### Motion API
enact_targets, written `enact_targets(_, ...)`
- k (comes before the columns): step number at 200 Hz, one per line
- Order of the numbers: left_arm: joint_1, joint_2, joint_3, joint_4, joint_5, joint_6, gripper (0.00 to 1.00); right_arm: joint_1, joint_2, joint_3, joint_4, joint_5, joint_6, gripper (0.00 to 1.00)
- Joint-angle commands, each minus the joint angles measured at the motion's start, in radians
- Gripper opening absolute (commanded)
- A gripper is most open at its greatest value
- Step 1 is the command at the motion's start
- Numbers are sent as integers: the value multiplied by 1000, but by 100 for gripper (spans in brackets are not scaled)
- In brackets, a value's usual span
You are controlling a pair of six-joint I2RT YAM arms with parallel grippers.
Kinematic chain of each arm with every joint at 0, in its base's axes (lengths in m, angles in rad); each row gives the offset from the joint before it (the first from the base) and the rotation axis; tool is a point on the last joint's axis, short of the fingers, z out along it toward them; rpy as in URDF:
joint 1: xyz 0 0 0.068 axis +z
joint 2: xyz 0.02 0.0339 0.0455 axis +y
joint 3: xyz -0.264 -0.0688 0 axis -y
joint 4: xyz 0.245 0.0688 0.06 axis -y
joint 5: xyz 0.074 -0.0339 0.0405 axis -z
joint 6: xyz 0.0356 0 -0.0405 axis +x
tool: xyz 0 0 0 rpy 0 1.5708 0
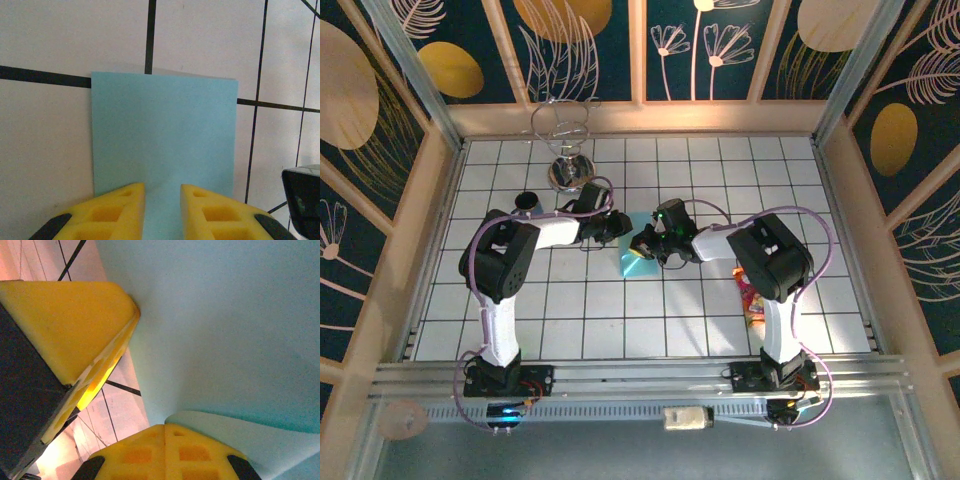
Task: Fold a paper plane with a square sheet of paper (pick it up from the middle)
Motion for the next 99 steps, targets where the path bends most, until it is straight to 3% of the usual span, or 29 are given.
enact_targets(1,4,-25,-15,-32,0,-3,25,9,22,21,34,22,13,0)
enact_targets(99,4,-25,-17,-32,0,-2,25,7,37,25,42,38,31,0)
